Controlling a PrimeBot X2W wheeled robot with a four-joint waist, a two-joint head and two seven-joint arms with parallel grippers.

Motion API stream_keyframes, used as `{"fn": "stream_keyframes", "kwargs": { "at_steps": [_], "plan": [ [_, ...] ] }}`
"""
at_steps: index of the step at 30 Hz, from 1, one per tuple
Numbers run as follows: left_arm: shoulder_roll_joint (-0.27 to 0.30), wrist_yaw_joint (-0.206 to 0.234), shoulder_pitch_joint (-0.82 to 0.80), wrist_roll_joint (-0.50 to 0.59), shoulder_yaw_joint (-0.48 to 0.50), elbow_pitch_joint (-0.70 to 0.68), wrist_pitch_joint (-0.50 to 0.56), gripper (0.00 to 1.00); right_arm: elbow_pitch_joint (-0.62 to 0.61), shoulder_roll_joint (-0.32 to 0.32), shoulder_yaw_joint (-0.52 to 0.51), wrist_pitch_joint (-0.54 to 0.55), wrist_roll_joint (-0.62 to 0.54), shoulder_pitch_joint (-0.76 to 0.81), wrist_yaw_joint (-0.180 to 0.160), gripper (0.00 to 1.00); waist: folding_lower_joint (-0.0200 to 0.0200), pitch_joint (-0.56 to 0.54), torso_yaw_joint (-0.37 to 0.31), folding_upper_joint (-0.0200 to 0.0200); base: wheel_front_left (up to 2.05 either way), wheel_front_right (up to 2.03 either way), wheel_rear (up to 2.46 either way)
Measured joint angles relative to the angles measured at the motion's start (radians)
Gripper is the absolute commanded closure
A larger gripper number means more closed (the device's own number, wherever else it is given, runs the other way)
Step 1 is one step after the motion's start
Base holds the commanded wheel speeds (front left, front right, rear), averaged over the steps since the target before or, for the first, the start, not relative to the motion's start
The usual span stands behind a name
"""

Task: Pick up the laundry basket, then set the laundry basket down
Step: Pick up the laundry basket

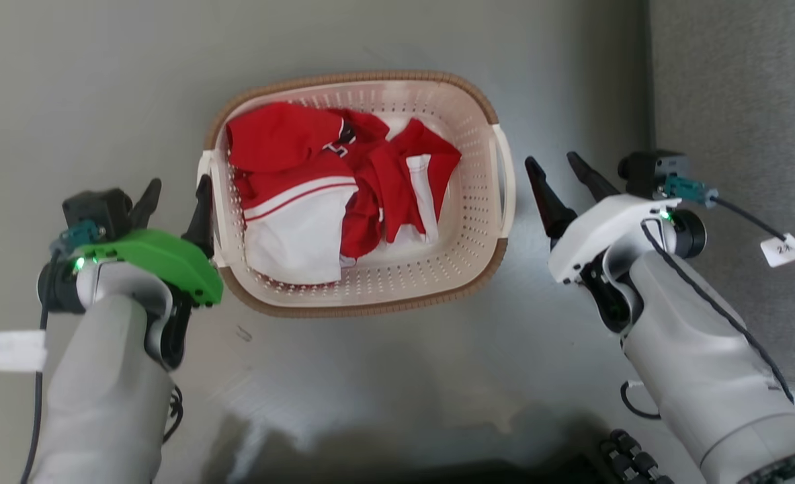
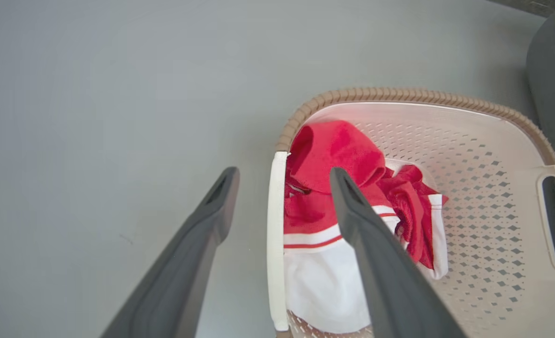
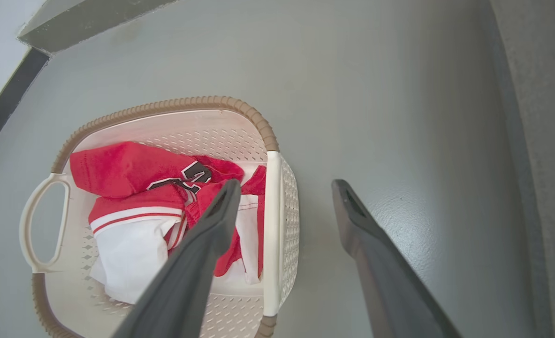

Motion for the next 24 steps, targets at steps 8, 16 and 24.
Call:
{"fn": "stream_keyframes", "kwargs": {
  "at_steps": [8,16,24],
  "plan": [
    [-0.003,-0.003,-0.092,-0.025,-0.042,0.056,0.026,0.0,0.053,0.001,0.027,0.01,0.011,-0.076,0.008,0.0,-0.0001,0.067,0.008,0.0,0.0,0.0,0.0],
    [-0.006,-0.003,-0.15,-0.05,-0.06,0.131,0.049,0.0,0.107,0.001,0.057,0.024,0.018,-0.133,0.009,0.0,0.0,0.133,0.014,0.0,0.0,0.0,0.0],
    [-0.018,-0.003,-0.199,-0.071,-0.094,0.179,0.061,0.0,0.135,0.0,0.089,0.032,0.06,-0.168,0.009,0.0,-0.0001,0.181,0.026,0.0,0.0,0.0,0.0]
  ]
}}
